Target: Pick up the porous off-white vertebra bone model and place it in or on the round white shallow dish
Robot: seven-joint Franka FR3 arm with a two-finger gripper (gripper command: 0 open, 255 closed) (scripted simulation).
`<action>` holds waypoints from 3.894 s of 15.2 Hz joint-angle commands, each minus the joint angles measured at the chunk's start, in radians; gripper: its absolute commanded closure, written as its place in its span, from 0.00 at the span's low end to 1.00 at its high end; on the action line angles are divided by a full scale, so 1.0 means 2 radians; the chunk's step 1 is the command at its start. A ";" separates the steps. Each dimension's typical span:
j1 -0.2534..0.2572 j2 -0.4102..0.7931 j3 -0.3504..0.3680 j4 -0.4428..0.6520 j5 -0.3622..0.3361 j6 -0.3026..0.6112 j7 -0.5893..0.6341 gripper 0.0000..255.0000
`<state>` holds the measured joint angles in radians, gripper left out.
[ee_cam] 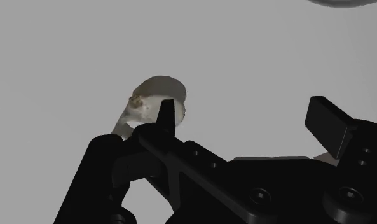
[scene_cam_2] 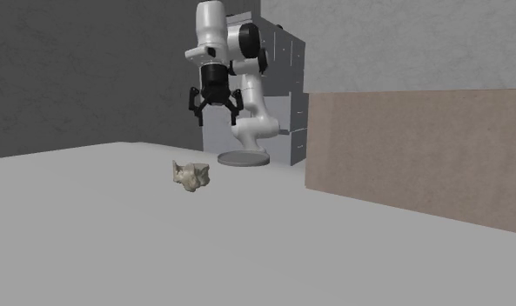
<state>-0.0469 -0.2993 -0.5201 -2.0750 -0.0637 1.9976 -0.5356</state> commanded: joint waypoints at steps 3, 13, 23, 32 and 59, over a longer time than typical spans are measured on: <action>0.001 0.071 -0.047 0.047 0.047 0.014 -0.064 0.00; -0.040 0.235 -0.092 0.156 0.185 0.014 -0.187 0.00; -0.041 0.248 -0.088 0.141 0.198 0.039 -0.195 0.00; -0.041 0.248 -0.088 0.141 0.198 0.039 -0.195 1.00; 0.038 0.317 -0.105 0.223 0.107 -0.066 0.165 1.00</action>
<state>0.0294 0.3350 -0.7301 -1.6292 0.1508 1.8664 -0.2051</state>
